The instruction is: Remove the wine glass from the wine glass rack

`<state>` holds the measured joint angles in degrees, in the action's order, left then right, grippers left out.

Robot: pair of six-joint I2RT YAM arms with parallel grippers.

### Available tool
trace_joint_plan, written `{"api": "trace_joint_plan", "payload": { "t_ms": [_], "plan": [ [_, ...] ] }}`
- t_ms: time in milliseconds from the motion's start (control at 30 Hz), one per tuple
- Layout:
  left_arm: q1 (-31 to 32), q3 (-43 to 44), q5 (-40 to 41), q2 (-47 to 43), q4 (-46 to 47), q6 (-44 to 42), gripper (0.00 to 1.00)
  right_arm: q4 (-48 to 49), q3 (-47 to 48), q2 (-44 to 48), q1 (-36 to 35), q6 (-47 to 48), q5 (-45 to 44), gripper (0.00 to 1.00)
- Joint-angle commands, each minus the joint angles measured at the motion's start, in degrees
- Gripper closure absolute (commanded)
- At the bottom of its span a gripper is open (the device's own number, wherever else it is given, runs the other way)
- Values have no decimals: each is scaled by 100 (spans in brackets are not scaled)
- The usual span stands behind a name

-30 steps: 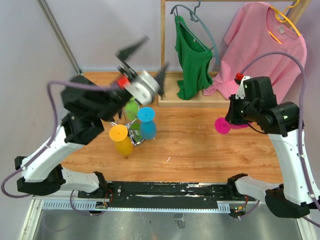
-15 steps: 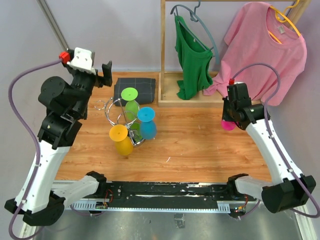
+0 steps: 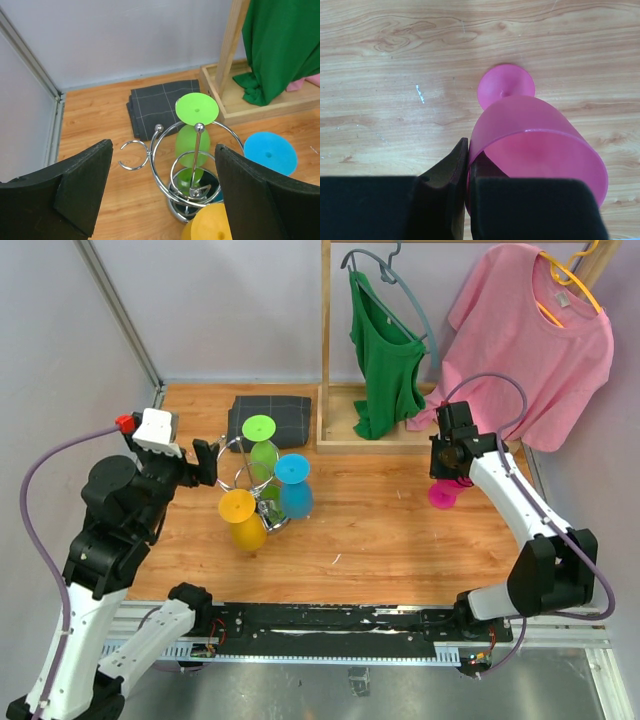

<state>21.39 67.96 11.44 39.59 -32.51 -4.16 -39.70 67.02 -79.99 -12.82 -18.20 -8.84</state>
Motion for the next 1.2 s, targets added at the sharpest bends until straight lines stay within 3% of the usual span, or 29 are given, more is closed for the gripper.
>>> {"api": "trace_joint_plan", "payload": {
  "t_ms": [0,233,300,500,600,667,733,1167],
  "plan": [
    [-42,221,-198,-77,-455,203,12,-29,330,-269,179,-9,321,99],
    [-46,285,-137,-143,-833,322,12,-275,528,-670,218,20,468,94],
    [-42,265,-193,-204,-945,378,12,-282,561,-708,226,32,462,84],
    [-42,116,-259,-435,-996,344,12,-423,735,-693,245,84,411,66],
    [-42,181,-256,-426,-1107,421,12,-575,838,-535,241,41,462,48],
    [-47,225,-249,-434,-1163,464,12,-635,890,-325,241,10,502,30],
    [-43,210,-207,-466,-1163,453,12,-713,967,-28,242,11,561,23],
    [-46,-156,66,-569,-1153,862,11,-1444,1834,1070,236,126,648,14]
  ]
}}
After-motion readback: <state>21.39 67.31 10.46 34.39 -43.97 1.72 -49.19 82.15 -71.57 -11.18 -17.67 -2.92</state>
